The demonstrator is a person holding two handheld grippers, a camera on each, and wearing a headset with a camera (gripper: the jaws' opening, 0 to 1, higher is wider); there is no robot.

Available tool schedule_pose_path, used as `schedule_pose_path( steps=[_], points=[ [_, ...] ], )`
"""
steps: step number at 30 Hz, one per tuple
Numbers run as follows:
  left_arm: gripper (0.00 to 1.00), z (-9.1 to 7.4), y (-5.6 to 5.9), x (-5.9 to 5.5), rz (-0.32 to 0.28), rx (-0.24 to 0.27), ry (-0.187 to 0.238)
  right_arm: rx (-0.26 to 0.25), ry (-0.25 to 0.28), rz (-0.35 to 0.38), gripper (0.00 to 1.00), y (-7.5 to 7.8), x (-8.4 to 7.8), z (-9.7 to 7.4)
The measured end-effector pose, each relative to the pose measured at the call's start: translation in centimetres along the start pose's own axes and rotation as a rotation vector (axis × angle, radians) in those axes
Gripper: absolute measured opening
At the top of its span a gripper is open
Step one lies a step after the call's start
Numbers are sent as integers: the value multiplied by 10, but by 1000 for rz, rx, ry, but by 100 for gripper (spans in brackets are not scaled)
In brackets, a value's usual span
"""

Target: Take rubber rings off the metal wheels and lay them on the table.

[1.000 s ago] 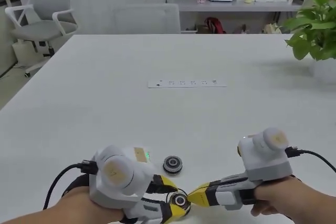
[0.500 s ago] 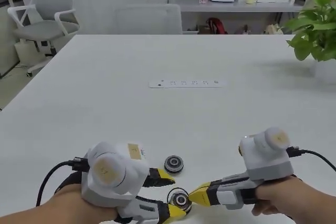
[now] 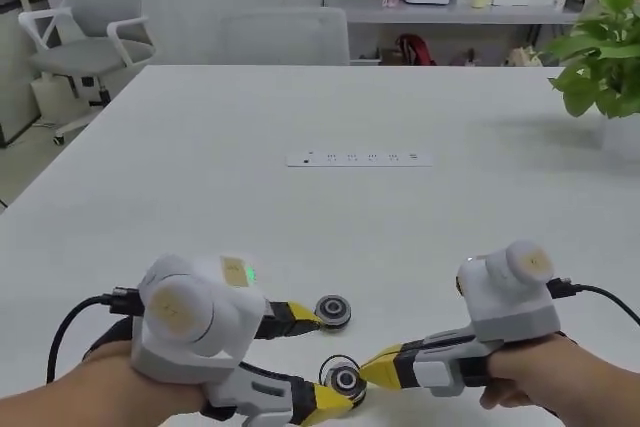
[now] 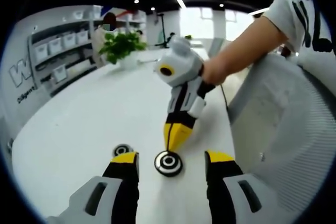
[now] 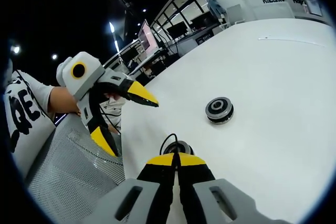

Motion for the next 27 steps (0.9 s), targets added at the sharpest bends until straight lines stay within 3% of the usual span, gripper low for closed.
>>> schedule_pose_path(
  steps=[27],
  points=[
    [71,-38,-4,-12,-67,62,41,33,36,34,0,-8,8,-1]
  ],
)
Point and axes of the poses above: the centre of the closed fingertips' face, and the gripper's own axes: z roughly forward along the fingers, y roughly to its right, x roughly out of its top, the point moved 2 cm from there along -z, roughly backward along the fingers, and after that the axes turned 4 degrees about -y, right-handed, at the moved point
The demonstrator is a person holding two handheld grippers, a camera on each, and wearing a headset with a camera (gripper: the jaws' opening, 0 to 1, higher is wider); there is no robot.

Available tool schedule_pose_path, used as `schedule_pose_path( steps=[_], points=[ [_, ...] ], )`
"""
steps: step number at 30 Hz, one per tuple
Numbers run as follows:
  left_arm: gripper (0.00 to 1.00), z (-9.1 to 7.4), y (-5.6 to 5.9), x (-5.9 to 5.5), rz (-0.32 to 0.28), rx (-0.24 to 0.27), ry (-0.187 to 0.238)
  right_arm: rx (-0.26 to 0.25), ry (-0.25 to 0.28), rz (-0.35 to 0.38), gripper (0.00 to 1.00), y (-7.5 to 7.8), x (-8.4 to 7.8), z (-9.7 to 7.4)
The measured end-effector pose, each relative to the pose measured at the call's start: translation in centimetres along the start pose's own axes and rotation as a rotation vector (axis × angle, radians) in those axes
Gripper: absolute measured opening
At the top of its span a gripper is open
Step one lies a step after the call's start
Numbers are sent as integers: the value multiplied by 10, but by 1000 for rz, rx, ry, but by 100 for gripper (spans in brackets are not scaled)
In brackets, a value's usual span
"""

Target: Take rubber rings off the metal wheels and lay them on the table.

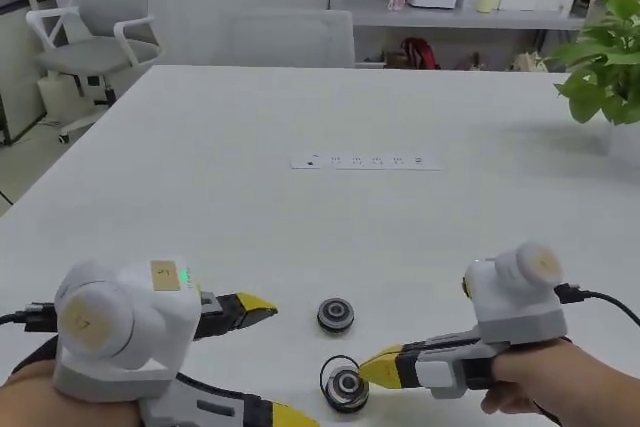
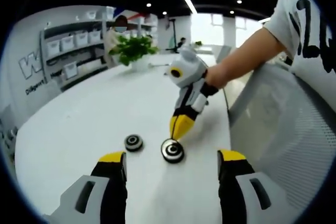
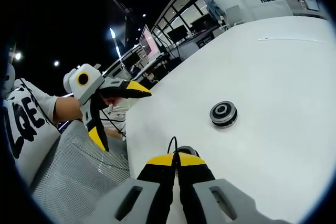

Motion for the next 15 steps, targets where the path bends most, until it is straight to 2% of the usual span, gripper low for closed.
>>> schedule_pose_path(
  steps=[6,15],
  points=[
    [73,-7,-2,-1,-14,16,14,12,14,2,0,-4,5,1],
    [75,-15,-8,-6,-20,41,9,27,39,7,0,-8,16,2]
  ],
)
Point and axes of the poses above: the centre of the closed fingertips' face, and the gripper's own axes: z roughly forward along the fingers, y roughly to its right, x roughly out of its top, the point moved 2 cm from there along -z, roughly backward along the fingers, and after that the axes turned 4 degrees about -y, right-handed, at the moved point
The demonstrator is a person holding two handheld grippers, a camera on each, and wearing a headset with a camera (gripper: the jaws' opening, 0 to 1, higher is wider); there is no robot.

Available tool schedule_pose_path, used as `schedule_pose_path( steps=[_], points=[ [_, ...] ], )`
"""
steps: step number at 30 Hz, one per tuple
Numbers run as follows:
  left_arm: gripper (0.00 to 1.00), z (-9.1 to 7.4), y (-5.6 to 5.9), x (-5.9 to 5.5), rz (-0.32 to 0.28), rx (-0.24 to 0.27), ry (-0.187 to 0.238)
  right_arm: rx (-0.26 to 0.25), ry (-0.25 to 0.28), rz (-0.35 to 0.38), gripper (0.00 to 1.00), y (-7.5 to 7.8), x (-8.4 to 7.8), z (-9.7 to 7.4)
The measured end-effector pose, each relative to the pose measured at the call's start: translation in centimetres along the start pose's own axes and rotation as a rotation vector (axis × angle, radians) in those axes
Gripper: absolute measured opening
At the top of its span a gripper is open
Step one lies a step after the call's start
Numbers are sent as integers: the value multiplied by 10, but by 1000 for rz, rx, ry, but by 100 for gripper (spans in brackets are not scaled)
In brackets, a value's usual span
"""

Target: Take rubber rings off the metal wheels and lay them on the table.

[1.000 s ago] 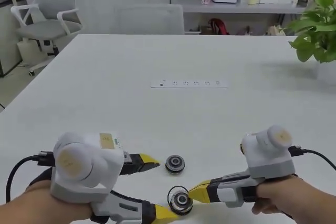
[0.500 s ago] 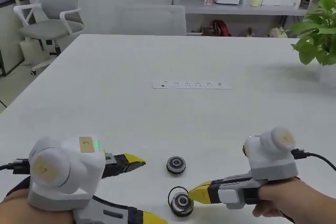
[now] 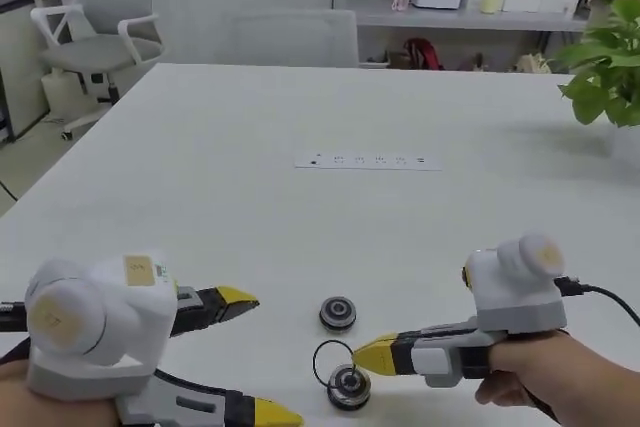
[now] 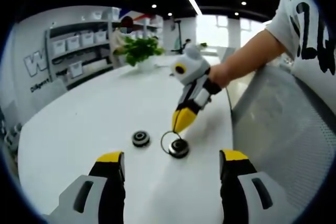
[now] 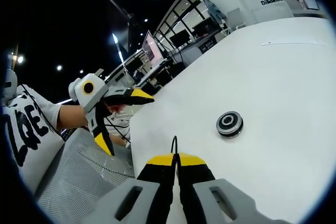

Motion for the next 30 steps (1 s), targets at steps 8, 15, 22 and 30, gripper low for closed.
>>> schedule_pose_path(
  steps=[8,15,22,30],
  points=[
    [76,-5,-4,-4,-7,15,-3,12,17,1,0,-4,9,5],
    [77,-12,-7,-8,-15,29,-9,25,13,-4,0,-8,11,14],
    [77,-16,-10,-8,-20,42,-7,35,0,-11,0,-13,11,24],
    [77,-20,-11,-9,-27,54,-5,32,-26,-23,0,-14,6,36]
  ],
)
Point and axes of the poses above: the centre of the closed fingertips' face, and the gripper's own axes: z roughly forward along the fingers, y roughly to its right, x roughly out of its top, the point moved 2 cm from there along -z, roughly backward along the fingers, and after that the axes turned 4 degrees about -y, right-handed, at the moved point
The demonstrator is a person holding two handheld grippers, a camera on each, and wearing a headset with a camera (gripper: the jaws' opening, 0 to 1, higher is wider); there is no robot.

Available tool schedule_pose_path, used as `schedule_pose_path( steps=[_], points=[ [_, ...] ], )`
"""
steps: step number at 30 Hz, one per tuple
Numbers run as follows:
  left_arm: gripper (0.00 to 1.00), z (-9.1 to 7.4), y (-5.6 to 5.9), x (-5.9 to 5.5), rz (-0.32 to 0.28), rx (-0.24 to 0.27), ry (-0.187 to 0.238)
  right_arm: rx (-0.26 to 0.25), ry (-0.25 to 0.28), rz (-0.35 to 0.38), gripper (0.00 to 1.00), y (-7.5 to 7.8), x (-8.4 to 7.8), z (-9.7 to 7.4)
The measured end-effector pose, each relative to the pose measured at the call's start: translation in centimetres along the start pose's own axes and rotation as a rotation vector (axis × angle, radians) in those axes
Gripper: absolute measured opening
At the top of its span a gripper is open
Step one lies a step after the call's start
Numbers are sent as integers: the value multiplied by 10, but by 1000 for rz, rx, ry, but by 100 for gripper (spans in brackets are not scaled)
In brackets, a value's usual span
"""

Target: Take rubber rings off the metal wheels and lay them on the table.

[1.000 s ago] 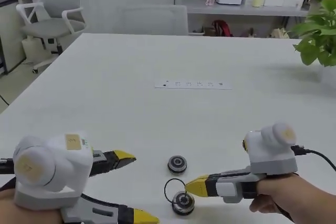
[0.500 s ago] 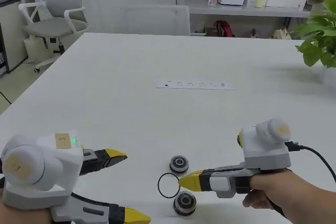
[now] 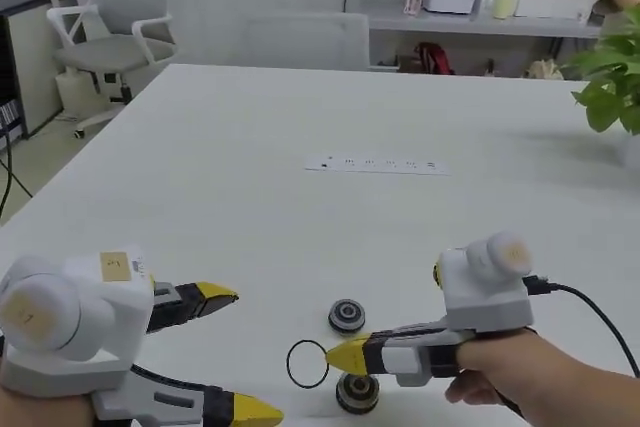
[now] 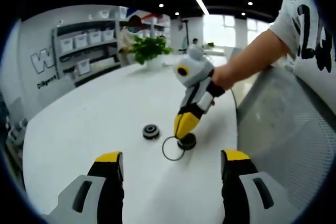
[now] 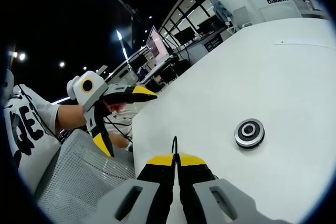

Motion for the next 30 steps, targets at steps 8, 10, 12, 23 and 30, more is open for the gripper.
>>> schedule_pose_path(
  steps=[8,10,12,23,30],
  points=[
    [77,-4,-2,-3,-5,10,-4,-16,-24,-12,0,1,-5,9],
    [77,-4,-2,-4,-5,11,-6,-26,-25,-13,0,1,-5,12],
    [77,-4,-1,-4,-5,10,-5,-30,-29,-14,0,1,-6,15],
    [77,-5,-1,-6,-3,12,-9,-62,-69,-56,0,1,-14,25],
    [77,-5,-1,-6,-2,11,-10,-83,-87,-89,0,3,-18,26]
  ],
)
Point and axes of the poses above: the centre of the closed fingertips' face, and the gripper's own axes: z roughly forward along the fingers, y roughly to its right, x roughly out of its top, the point moved 2 cm from there along -z, roughly backward along the fingers, and after that the axes turned 4 degrees about -y, right-handed, at the moved point
